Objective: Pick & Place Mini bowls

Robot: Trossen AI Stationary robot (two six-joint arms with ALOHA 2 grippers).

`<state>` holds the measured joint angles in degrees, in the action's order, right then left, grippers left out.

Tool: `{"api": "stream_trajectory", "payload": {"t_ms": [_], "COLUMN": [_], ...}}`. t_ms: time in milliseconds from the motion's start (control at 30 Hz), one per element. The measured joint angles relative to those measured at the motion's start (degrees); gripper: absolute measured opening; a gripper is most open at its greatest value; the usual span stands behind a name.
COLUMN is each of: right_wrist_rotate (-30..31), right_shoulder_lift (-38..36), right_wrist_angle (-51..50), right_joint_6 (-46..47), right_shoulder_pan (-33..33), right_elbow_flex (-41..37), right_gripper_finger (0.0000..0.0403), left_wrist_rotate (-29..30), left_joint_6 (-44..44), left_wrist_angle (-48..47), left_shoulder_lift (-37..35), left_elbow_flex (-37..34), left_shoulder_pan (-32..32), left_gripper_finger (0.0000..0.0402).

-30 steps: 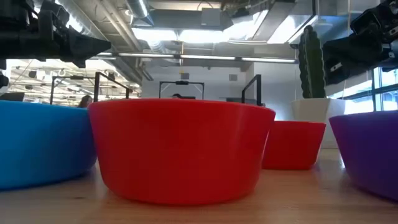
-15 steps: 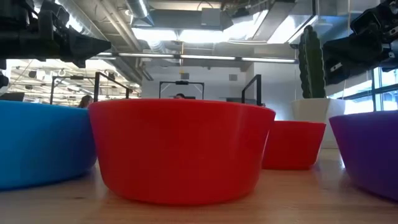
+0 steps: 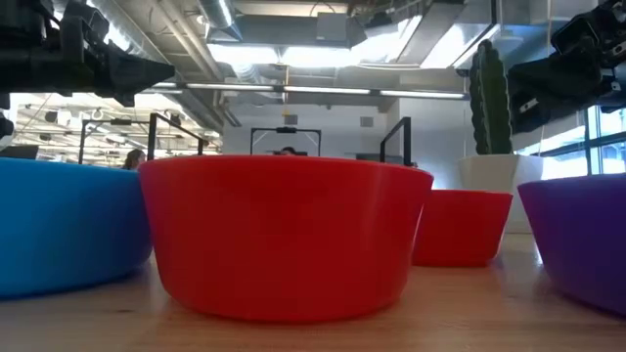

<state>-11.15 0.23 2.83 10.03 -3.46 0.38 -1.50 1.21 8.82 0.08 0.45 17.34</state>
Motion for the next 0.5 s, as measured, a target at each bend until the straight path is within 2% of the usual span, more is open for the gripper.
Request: {"api": "stream_trajectory", "payload": {"t_ms": [500], "right_wrist_rotate": [0.0], "right_shoulder_lift": [0.0], "right_wrist_angle": [0.0], "right_joint_6": [0.0], "right_shoulder_pan": [0.0], "right_elbow_flex": [0.0], "right_gripper_finger": [0.0021], "left_wrist_rotate": [0.0], "left_joint_6": [0.0], "left_wrist_angle": [0.0], "left_shoulder_lift": [0.0], "left_elbow_flex": [0.0], "left_shoulder_pan": [0.0], "left_gripper_finger": [0.0007]}}
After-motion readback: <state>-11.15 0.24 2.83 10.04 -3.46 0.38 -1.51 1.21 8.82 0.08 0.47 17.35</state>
